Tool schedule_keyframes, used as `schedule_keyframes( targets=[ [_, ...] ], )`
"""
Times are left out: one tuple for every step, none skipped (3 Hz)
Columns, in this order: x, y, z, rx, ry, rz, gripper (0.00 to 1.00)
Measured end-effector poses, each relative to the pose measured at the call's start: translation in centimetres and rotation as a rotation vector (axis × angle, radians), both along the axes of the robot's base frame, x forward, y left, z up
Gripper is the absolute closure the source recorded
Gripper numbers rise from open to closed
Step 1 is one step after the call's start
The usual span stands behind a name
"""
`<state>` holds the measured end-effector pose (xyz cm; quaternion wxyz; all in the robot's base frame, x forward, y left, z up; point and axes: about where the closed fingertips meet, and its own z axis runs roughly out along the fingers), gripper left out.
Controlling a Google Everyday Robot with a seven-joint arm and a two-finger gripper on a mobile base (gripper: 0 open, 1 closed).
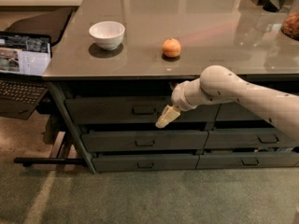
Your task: Open top drawer
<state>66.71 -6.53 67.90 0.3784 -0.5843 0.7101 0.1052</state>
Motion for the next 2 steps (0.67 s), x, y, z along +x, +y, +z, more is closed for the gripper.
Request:
schedule_keyframes(
  targets=[
    [0.59, -0.44, -1.32, -0.043, 0.044, -0.034, 0.00],
    [0.68, -0.55, -2.07, -0.082, 0.083, -0.039, 0.19]
  ],
)
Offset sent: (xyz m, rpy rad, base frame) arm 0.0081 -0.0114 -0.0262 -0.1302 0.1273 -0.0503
